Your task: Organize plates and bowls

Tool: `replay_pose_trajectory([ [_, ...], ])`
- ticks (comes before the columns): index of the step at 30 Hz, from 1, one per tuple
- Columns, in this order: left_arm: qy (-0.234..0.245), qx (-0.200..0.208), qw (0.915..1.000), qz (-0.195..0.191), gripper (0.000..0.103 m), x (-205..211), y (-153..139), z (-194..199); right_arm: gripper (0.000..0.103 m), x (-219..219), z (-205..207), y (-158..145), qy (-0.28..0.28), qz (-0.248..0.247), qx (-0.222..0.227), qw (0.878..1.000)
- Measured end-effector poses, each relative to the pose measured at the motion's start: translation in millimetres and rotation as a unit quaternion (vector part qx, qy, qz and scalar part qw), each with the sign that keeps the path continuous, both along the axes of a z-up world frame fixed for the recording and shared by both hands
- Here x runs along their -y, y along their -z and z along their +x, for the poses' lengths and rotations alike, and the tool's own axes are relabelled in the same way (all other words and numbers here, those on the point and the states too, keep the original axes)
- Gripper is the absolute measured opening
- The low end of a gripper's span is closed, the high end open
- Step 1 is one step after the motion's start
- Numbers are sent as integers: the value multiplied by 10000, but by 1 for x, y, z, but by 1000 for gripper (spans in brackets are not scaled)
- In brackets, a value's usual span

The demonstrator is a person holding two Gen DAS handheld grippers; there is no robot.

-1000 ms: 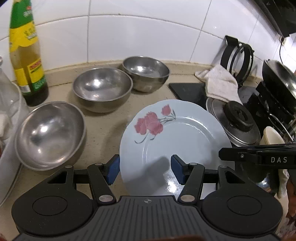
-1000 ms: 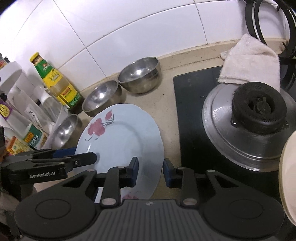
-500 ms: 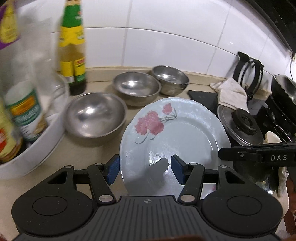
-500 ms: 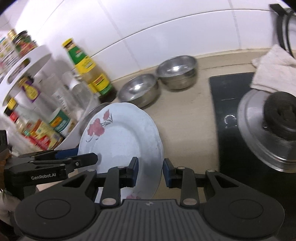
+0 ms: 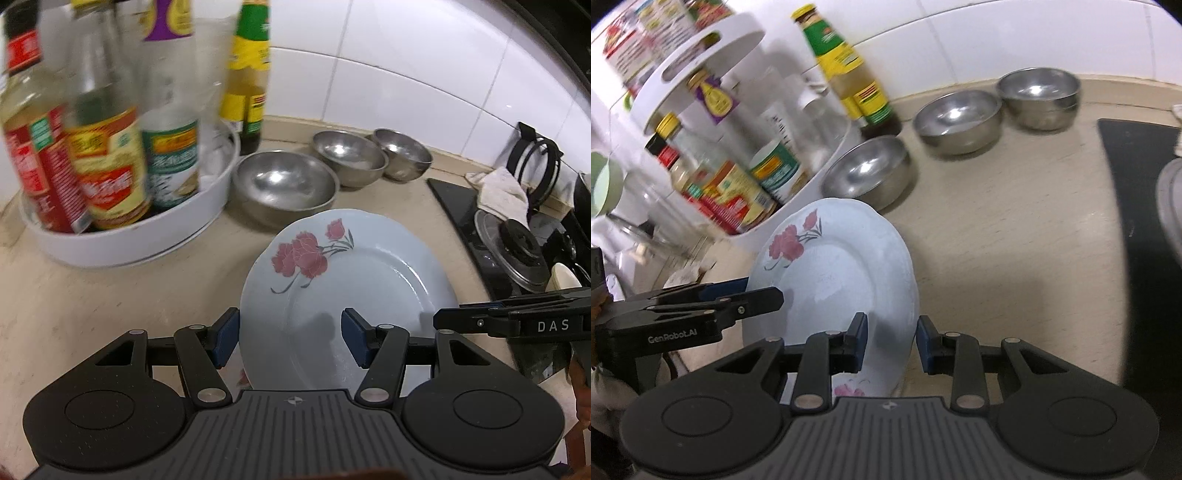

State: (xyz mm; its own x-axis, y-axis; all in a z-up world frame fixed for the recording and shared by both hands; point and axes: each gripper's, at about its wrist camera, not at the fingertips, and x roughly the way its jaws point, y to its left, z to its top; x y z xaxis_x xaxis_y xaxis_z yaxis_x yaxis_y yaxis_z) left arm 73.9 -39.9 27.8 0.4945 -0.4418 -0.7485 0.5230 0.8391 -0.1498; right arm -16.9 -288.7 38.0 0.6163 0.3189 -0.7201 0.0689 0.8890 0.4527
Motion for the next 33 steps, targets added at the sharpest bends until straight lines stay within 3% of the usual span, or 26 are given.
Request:
replay_pose_trajectory([
  [10, -241, -207, 9995, 7, 66, -25, 12, -2, 29, -23, 8, 9, -369, -144, -185, 9990],
  [17, -122, -331, 9994, -2, 65, -28, 19, -6, 29, -29, 6, 9, -466, -344, -327, 9978],
  [18, -92, -345, 9994, 9, 64, -29, 20, -6, 29, -31, 6, 9, -508, -396, -338, 9974],
  [19, -4, -346, 9994, -49, 53, -30, 20, -7, 29, -31, 6, 8, -547, -448, -358, 9969],
  [20, 97, -396, 9991, -146, 52, -31, 18, -8, 30, -32, 5, 8, -584, -482, -353, 9965],
  [26, 138, -125, 9997, -139, 61, -27, 5, -12, 32, -37, 3, 7, -747, -691, -364, 9941],
  [31, 87, -126, 9997, -166, 64, -27, 3, -9, 33, -34, -3, -10, -677, -954, 116, 9931],
  [33, 122, -92, 9997, -171, 66, -24, 2, -8, 34, -28, -1, -11, -564, -876, 111, 9945],
])
